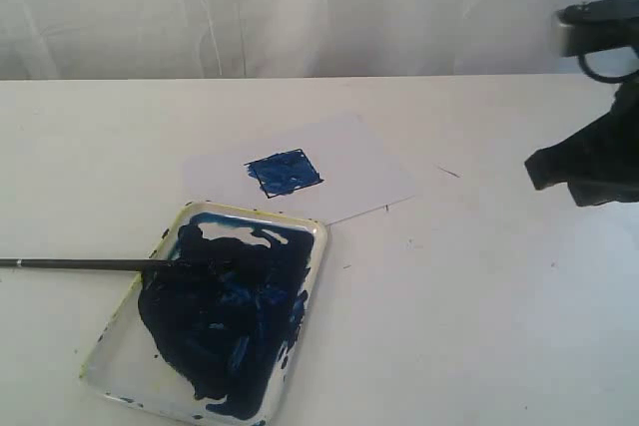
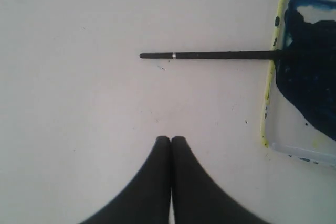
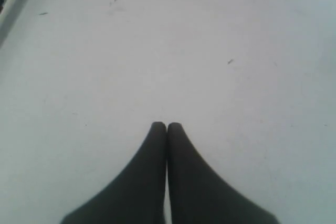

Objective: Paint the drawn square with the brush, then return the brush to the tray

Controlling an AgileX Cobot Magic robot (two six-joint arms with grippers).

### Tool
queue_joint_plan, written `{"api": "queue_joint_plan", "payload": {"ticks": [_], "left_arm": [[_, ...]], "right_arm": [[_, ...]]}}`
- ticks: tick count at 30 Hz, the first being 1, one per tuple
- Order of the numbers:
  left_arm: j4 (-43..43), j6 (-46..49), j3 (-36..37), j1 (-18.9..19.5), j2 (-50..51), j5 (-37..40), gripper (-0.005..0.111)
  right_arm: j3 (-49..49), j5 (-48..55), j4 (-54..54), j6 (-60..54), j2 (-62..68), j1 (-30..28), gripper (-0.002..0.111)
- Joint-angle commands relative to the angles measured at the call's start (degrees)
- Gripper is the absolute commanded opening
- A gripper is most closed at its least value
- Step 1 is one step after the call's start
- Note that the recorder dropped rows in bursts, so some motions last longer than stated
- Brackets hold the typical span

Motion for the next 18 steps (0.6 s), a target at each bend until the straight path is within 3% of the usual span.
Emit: {"api": "queue_joint_plan", "payload": {"ticks": [1,18], "left_arm": [[-0.4,0.0,0.4,0.2,-8.6,2.1,0.000],[-0.7,0.0,0.4,-0.2,-35.9,6.5,0.000]], "right_arm": [[3.9,-2.5,0.1,0.3,-9.6,-0.4,0.000],[14.3,-6.2,0.1,2.4,-44.3,-0.4,0.000]]}}
